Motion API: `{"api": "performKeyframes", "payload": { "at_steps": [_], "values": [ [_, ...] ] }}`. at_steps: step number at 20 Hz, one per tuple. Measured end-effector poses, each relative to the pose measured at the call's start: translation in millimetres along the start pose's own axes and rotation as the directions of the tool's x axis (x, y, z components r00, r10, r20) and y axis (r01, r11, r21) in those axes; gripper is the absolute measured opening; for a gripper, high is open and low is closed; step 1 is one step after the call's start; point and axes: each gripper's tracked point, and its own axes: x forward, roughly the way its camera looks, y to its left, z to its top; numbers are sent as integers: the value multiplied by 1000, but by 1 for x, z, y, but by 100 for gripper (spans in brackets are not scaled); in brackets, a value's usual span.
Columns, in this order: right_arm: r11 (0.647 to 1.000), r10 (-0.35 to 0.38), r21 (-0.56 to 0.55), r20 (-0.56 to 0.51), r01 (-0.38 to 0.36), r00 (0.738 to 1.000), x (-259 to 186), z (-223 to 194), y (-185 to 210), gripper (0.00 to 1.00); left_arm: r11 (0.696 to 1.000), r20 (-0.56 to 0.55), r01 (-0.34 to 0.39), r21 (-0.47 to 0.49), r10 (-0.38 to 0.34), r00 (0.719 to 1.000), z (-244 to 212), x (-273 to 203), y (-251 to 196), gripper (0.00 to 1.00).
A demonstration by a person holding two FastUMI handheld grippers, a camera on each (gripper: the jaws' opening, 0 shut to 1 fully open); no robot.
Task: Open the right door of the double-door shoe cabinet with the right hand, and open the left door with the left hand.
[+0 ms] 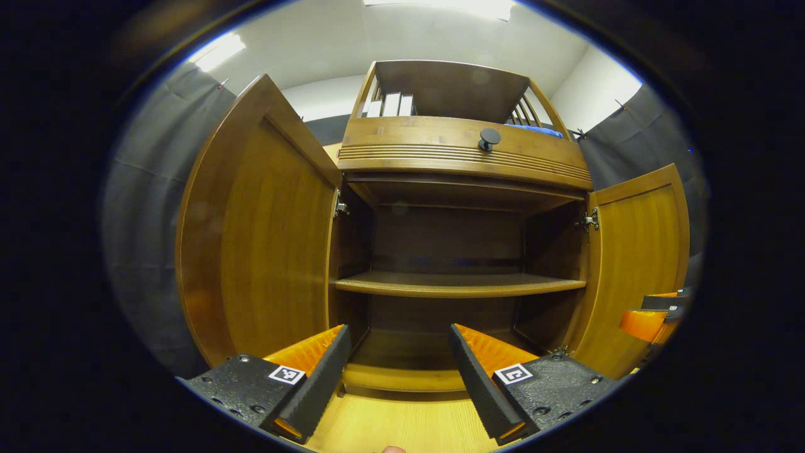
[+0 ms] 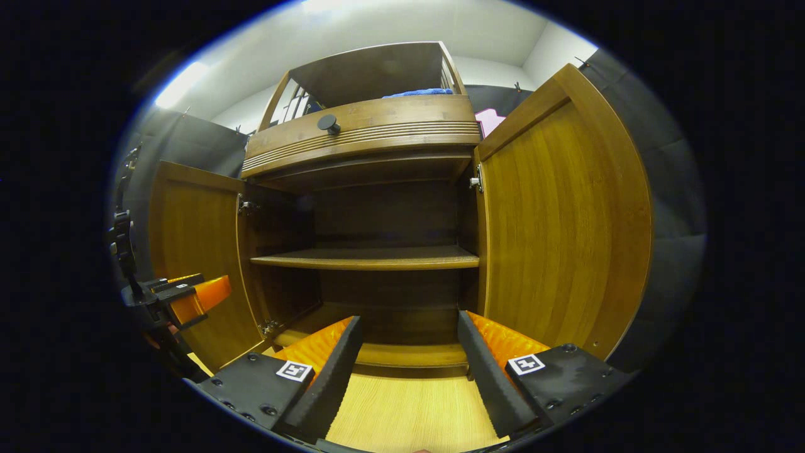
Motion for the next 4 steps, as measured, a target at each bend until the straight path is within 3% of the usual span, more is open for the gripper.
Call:
{"api": "performKeyframes", "payload": {
  "at_steps": [3, 4],
  "values": [
    [1000, -8, 2, 5, 8, 1000, -1, 2, -2, 89, 1000, 7, 19, 2, -19, 1000, 2, 1, -3, 92],
    [1000, -10, 3, 6, 10, 1000, -1, 3, -3, 98, 1000, 9, 22, 4, -22, 1000, 2, 1, -2, 95]
  ]
}}
